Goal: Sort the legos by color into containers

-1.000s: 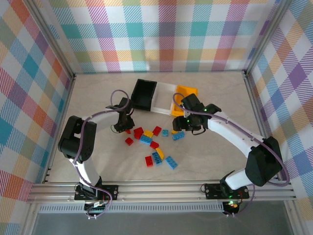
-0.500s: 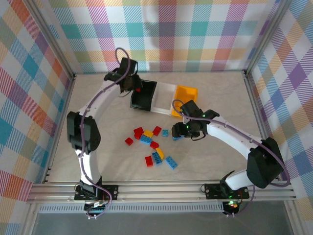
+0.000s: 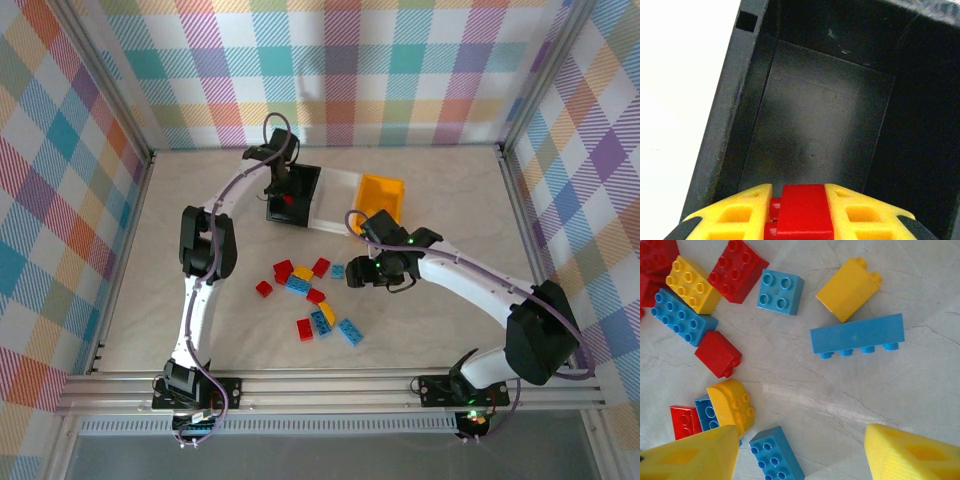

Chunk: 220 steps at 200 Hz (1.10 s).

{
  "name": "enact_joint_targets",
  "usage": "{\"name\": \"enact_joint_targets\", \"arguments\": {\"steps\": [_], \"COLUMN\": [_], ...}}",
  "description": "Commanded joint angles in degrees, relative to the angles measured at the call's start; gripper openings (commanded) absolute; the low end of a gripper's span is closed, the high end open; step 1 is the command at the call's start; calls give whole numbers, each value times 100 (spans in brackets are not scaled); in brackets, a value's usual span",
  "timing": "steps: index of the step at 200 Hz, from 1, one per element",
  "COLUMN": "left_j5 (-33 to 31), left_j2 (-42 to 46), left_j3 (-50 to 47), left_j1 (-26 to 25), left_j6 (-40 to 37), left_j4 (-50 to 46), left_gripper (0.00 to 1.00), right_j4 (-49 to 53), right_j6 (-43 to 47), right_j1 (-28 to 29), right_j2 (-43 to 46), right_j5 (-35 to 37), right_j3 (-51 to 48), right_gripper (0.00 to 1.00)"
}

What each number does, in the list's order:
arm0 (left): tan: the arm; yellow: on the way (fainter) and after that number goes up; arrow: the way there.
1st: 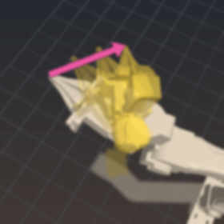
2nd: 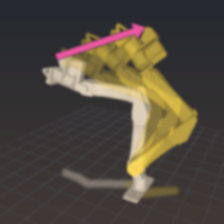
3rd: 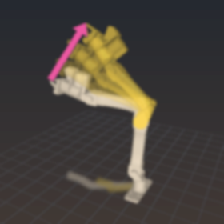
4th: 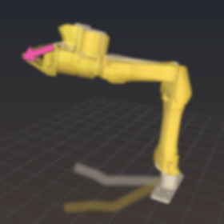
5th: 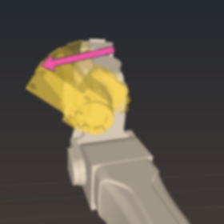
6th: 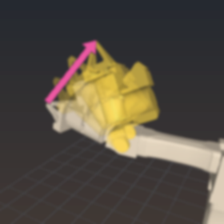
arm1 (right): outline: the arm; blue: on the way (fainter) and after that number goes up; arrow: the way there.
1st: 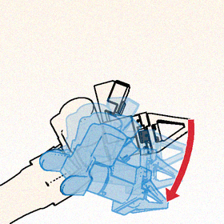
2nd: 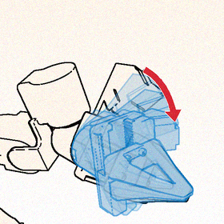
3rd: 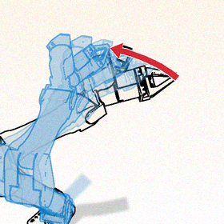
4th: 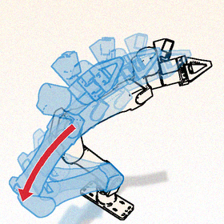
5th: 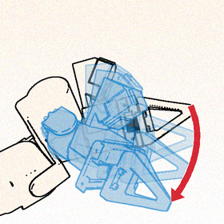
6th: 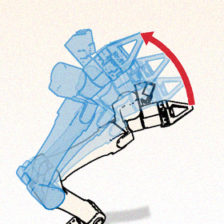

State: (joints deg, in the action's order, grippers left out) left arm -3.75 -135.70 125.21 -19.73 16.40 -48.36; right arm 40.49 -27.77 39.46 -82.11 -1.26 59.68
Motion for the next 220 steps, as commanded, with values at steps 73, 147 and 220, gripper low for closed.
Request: {"name": "enact_joint_targets", "arguments": {"steps": [73,147,220], "left_j5": [482,701,712], "left_j2": [651,2606,4342], "left_j3": [-201,-2447,-4463], "left_j1": [-31,-93,-110], "left_j6": [-116,89,296], "left_j4": [-74,727,1123], "left_gripper": [58,62,65], "right_j4": [-66,-24,32], "right_j6": [775,1180,1216], "right_j1": [-119,-195,-228], "right_j2": [-1541,-2292,-2493], "right_j5": [729,906,1005], "right_j3": [580,1112,1200], "right_gripper": [90,89,74]}}
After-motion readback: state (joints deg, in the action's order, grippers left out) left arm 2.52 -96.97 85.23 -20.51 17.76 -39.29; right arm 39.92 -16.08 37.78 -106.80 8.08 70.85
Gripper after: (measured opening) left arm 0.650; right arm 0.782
